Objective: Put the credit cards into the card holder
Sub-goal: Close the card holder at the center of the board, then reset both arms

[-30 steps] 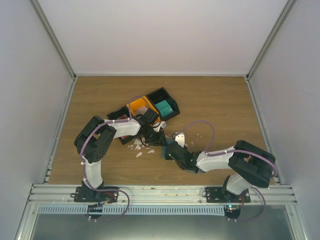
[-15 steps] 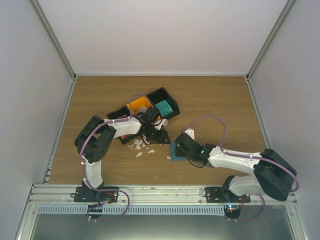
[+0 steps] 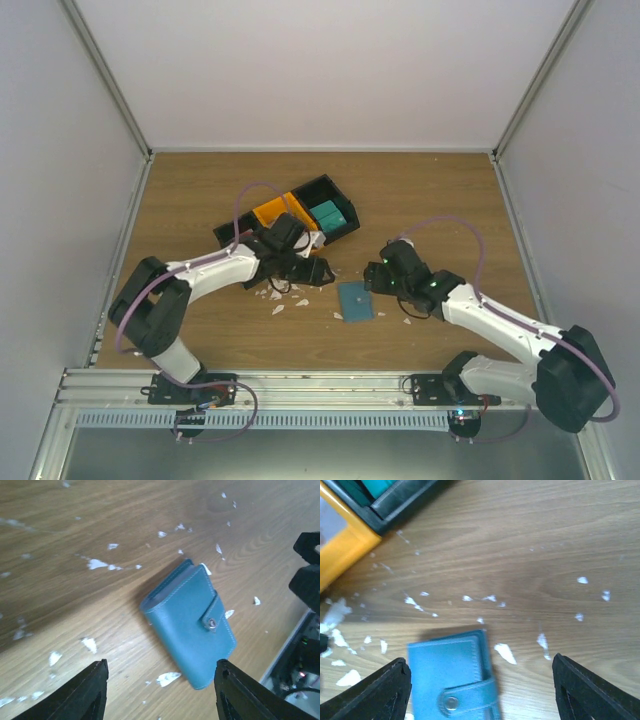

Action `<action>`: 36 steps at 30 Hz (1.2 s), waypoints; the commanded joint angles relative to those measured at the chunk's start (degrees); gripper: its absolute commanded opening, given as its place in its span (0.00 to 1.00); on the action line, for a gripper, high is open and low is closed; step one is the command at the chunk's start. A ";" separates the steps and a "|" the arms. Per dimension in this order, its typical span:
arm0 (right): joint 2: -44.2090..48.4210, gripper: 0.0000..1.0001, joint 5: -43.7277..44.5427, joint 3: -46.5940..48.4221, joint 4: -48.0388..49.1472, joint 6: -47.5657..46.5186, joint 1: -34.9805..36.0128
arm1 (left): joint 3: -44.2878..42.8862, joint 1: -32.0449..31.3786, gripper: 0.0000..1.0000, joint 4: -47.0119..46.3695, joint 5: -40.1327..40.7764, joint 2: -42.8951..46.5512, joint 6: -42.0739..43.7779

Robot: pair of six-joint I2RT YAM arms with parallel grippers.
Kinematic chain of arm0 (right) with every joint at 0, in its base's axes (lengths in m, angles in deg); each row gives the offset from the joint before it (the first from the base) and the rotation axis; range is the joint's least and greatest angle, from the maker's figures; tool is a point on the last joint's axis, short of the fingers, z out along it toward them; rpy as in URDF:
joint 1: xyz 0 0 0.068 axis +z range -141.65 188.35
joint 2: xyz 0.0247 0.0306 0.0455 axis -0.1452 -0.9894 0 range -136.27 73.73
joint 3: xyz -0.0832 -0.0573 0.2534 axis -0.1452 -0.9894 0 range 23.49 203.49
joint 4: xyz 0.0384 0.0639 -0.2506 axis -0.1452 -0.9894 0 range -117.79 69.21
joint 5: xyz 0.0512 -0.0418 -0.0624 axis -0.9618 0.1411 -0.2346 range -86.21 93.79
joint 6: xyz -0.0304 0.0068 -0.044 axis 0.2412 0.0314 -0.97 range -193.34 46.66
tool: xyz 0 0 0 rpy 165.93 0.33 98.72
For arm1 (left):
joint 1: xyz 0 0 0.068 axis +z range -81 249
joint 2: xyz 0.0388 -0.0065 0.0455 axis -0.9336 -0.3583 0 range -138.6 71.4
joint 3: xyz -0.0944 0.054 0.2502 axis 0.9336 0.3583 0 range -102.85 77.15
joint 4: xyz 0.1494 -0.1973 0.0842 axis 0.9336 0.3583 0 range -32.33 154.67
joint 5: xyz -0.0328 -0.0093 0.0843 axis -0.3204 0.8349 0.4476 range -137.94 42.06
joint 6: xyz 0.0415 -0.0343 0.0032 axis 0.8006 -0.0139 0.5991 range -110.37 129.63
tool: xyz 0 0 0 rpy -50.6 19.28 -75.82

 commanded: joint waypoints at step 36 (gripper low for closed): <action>38.24 0.99 29.84 25.06 -20.49 -12.41 -4.48 | -9.37 -0.01 0.99 20.16 50.98 73.61 11.01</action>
